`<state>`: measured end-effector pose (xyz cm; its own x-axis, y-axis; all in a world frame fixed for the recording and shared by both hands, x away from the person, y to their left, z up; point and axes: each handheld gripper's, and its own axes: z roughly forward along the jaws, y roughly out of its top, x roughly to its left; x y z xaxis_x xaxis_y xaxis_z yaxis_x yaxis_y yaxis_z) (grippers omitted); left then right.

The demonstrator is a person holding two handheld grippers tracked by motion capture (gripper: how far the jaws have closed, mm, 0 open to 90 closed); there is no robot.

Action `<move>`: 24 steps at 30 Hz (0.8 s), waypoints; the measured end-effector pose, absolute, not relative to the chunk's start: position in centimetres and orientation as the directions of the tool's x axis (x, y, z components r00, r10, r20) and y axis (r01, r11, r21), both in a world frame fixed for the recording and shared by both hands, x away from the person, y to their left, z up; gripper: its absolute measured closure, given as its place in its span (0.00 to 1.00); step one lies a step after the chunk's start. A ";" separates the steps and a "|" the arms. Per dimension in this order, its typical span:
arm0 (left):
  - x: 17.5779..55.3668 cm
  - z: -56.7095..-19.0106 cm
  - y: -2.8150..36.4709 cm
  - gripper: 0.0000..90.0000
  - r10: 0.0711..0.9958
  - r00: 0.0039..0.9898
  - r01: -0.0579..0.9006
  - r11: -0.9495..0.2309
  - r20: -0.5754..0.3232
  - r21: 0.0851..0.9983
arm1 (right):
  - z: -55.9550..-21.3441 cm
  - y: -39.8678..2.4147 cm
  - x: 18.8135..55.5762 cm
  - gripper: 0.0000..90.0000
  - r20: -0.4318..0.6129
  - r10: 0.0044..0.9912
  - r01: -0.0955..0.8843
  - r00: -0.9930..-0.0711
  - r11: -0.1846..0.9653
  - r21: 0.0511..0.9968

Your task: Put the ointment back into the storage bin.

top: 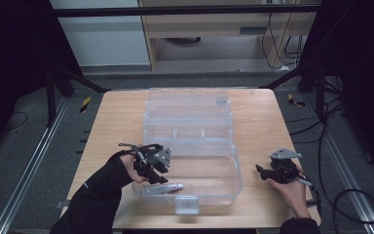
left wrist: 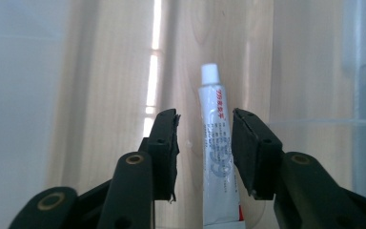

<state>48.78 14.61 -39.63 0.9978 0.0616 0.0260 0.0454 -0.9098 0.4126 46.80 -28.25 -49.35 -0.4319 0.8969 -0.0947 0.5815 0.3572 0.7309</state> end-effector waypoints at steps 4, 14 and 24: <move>48.7 -38.5 15.6 0.65 0.141 0.989 0.108 -0.878 0.037 0.467 | -49.3 -28.3 46.8 0.35 -0.091 0.899 0.583 -0.429 0.352 0.732; 47.9 -36.8 18.0 0.59 0.287 0.957 0.195 -0.756 0.049 0.625 | -49.3 -28.3 46.8 0.35 -0.088 0.900 0.586 -0.427 0.349 0.731; 46.5 -36.1 21.5 0.58 0.505 0.862 0.282 -0.549 0.043 0.787 | -49.1 -28.5 46.7 0.34 -0.059 0.908 0.588 -0.415 0.317 0.744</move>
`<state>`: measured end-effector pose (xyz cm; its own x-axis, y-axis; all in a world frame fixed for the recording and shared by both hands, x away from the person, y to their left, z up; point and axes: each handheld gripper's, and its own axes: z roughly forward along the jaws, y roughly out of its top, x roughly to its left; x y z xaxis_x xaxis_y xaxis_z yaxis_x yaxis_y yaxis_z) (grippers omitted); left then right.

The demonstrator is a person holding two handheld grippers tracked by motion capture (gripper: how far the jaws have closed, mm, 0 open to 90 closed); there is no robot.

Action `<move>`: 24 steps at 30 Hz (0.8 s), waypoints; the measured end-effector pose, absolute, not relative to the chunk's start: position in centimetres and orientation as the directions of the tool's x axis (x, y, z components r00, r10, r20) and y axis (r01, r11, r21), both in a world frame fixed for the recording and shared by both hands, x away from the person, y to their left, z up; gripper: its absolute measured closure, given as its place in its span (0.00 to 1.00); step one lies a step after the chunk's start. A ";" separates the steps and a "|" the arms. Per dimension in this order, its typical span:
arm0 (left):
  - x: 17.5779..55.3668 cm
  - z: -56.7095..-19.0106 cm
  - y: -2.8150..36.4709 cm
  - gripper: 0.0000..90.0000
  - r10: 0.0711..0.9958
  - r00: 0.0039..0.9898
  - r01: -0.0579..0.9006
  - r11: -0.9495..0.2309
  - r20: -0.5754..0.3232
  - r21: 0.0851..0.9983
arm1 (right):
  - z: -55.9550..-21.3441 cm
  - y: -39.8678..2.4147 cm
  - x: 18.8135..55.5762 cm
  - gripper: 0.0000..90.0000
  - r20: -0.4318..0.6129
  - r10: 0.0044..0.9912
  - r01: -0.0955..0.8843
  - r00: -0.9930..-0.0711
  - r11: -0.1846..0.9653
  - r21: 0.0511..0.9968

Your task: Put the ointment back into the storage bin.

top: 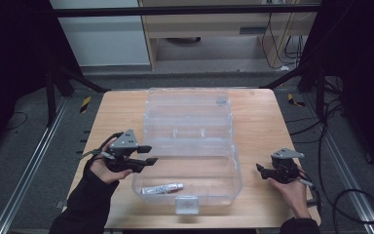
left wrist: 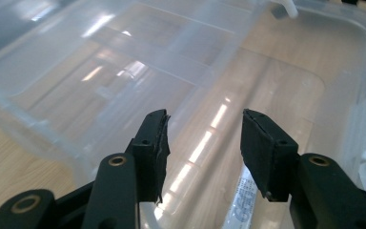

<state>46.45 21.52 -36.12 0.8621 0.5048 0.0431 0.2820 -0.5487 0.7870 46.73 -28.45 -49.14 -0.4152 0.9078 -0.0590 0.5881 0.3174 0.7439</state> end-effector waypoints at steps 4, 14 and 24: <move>45.9 -36.4 23.8 0.54 0.573 0.818 0.296 -0.487 0.046 0.822 | -49.1 -28.4 46.7 0.34 -0.052 0.909 0.593 -0.414 0.312 0.742; 45.7 -39.1 29.3 0.47 0.794 0.608 0.413 -0.326 0.009 0.850 | -49.0 -28.5 46.7 0.33 -0.043 0.911 0.593 -0.410 0.302 0.746; 47.0 -43.3 32.7 0.41 0.885 0.466 0.525 -0.263 -0.014 0.810 | -49.0 -28.5 46.6 0.31 -0.021 0.912 0.598 -0.410 0.287 0.748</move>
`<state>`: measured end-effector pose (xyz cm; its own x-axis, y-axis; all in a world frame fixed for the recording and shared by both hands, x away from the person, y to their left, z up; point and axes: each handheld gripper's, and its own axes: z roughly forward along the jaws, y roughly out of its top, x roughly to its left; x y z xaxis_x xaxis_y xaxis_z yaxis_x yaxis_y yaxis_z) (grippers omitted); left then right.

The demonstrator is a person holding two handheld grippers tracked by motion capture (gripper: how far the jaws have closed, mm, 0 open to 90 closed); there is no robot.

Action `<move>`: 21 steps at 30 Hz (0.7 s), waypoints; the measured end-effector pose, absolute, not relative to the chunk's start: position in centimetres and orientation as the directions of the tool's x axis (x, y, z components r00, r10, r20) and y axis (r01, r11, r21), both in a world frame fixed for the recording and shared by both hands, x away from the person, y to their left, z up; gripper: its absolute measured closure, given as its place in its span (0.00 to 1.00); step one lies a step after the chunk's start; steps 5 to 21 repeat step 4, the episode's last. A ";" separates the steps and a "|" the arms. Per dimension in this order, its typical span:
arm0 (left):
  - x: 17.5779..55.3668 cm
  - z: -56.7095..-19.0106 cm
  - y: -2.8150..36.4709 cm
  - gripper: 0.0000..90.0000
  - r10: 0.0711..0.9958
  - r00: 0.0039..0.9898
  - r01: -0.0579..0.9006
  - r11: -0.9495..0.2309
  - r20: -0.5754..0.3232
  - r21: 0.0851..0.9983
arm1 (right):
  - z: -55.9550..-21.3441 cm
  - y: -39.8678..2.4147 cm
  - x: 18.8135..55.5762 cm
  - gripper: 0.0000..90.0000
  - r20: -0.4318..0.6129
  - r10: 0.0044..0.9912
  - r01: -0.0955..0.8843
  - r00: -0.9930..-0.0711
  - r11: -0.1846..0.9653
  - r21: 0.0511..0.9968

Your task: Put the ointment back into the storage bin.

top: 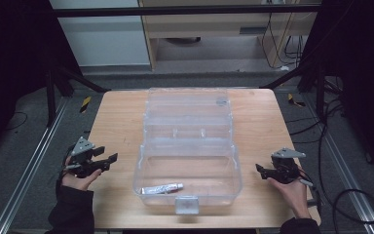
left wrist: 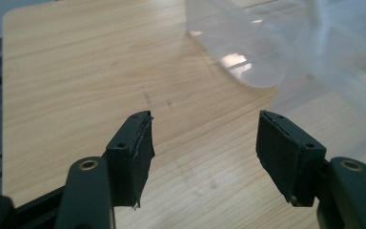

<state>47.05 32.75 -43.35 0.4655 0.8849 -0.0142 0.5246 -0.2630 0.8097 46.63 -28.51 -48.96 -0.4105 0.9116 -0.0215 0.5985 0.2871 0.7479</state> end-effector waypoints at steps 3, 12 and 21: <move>47.1 -44.3 33.5 0.39 0.908 0.419 0.546 -0.239 -0.015 0.803 | -48.9 -28.6 46.5 0.30 -0.022 0.911 0.594 -0.412 0.286 0.752; 47.1 -44.6 33.7 0.39 0.915 0.403 0.552 -0.229 -0.017 0.802 | -48.9 -28.6 46.5 0.30 -0.022 0.911 0.594 -0.411 0.286 0.752; 47.1 -44.6 33.7 0.39 0.915 0.403 0.552 -0.229 -0.017 0.802 | -48.9 -28.6 46.5 0.30 -0.022 0.911 0.594 -0.411 0.286 0.752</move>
